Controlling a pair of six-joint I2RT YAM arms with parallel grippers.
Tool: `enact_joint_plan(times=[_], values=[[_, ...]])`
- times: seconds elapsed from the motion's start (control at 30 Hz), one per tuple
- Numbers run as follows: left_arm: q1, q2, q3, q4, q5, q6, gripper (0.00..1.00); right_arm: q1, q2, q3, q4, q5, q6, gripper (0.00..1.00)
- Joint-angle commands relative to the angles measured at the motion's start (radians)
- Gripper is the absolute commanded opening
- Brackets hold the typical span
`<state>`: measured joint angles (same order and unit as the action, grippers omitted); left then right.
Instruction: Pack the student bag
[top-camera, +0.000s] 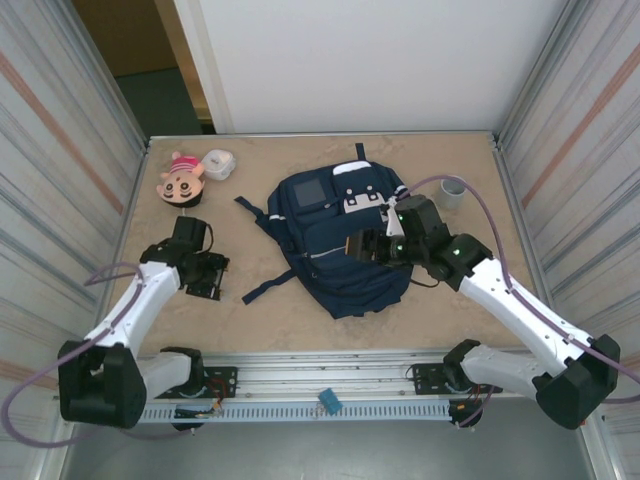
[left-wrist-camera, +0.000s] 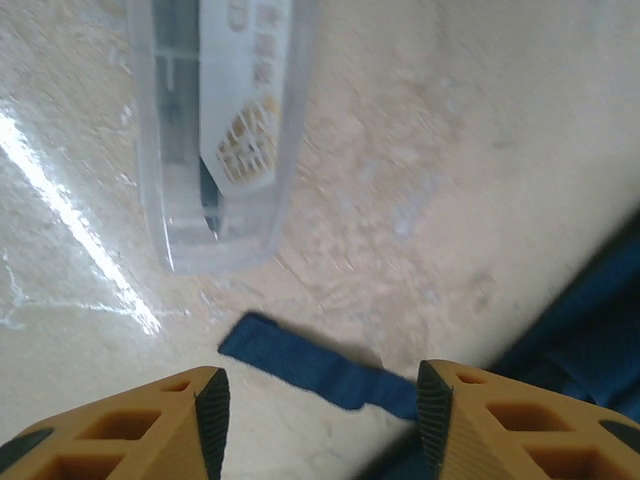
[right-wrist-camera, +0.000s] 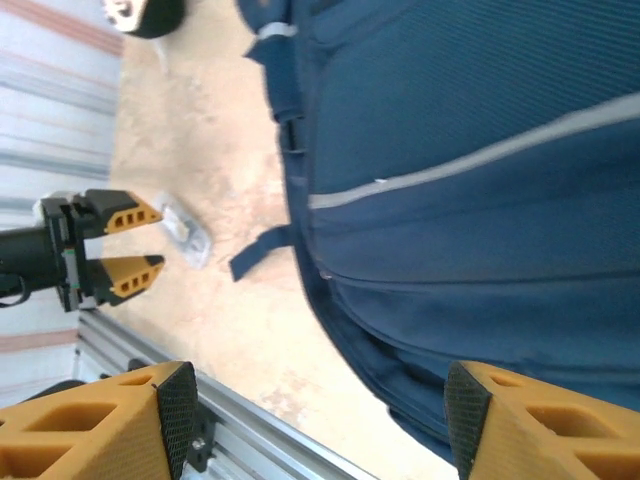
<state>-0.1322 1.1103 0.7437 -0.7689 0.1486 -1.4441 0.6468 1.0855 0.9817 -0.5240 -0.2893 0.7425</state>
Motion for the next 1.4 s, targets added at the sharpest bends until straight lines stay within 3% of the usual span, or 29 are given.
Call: enact_joint_plan(times=[0.0,0.2,0.37,0.6,0.73,1.23,1.37], values=[[0.035,-0.024,-0.012,-0.086,-0.035,0.018,0.57,0.031,0.028,0.017,0.095,-0.017,-0.029,0.67],[0.170,-0.027,-0.067,-0.104,-0.035,0.099,0.70,0.069,0.080,0.060,0.059,-0.002,-0.060,0.67],[0.250,0.065,-0.055,-0.056,-0.033,0.207,0.77,0.078,0.103,0.076,0.058,0.002,-0.067,0.67],[0.258,0.264,0.019,-0.021,-0.090,0.321,0.81,0.084,0.134,0.096,0.030,0.016,-0.082,0.67],[0.258,0.308,0.025,0.028,-0.053,0.324,0.83,0.087,0.143,0.107,0.011,0.029,-0.090,0.66],[0.258,0.394,0.053,0.094,-0.022,0.309,0.78,0.094,0.186,0.134,-0.002,0.023,-0.111,0.66],[0.258,0.435,0.052,0.103,-0.025,0.306,0.67,0.094,0.182,0.132,-0.013,0.036,-0.114,0.66]])
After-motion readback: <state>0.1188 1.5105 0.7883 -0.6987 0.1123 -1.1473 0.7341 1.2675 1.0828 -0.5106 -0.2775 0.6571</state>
